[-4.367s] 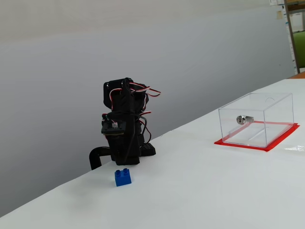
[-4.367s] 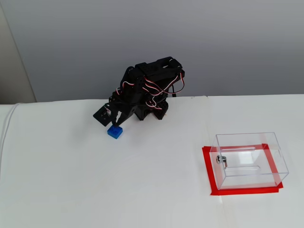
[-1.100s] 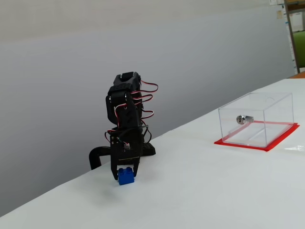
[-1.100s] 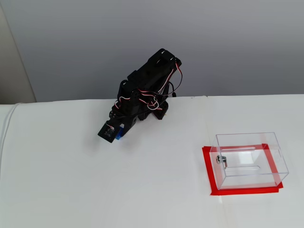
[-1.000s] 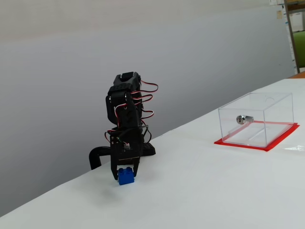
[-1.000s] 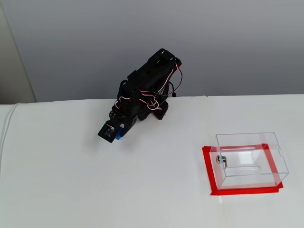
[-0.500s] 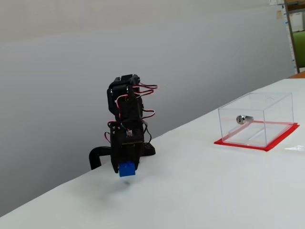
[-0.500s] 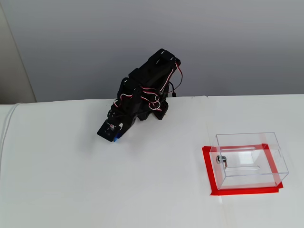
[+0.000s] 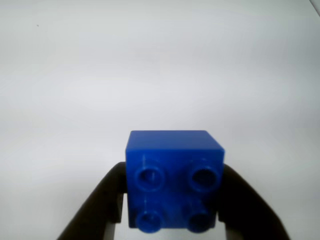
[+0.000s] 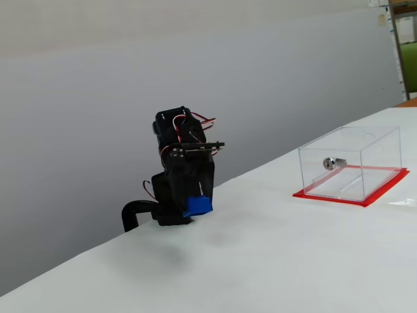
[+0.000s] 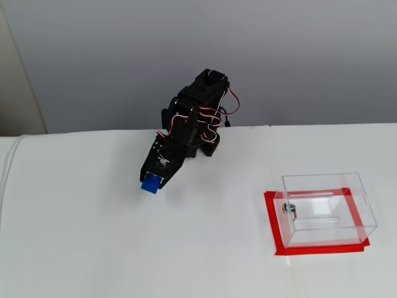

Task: Pick the blue lego brick and place it into the transparent box

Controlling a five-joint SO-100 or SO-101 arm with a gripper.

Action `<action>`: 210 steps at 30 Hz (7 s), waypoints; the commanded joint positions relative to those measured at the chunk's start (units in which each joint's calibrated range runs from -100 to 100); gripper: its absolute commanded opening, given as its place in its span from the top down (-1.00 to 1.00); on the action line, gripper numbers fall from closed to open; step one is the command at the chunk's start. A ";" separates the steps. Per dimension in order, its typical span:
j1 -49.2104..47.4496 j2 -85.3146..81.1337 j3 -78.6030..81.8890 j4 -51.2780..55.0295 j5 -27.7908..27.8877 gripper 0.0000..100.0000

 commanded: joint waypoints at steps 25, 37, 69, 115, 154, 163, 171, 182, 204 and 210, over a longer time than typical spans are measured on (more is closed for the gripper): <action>-62.21 -1.38 -0.31 -22.15 -0.03 0.97; -80.92 0.75 0.14 -30.51 -0.03 0.97; -92.60 46.31 -35.94 -29.73 0.59 0.97; -95.19 56.41 -45.61 -29.64 0.59 0.45; -60.66 10.25 -15.87 -30.42 -4.84 0.97; -48.61 -3.58 -1.58 -29.73 -10.42 0.97; -44.54 -12.92 11.62 -29.73 -10.47 0.97; -37.96 -19.53 23.46 -29.64 -10.52 0.97; -29.46 -19.70 23.46 -3.35 -10.21 0.97; -29.53 -19.70 23.46 -0.83 -10.05 0.97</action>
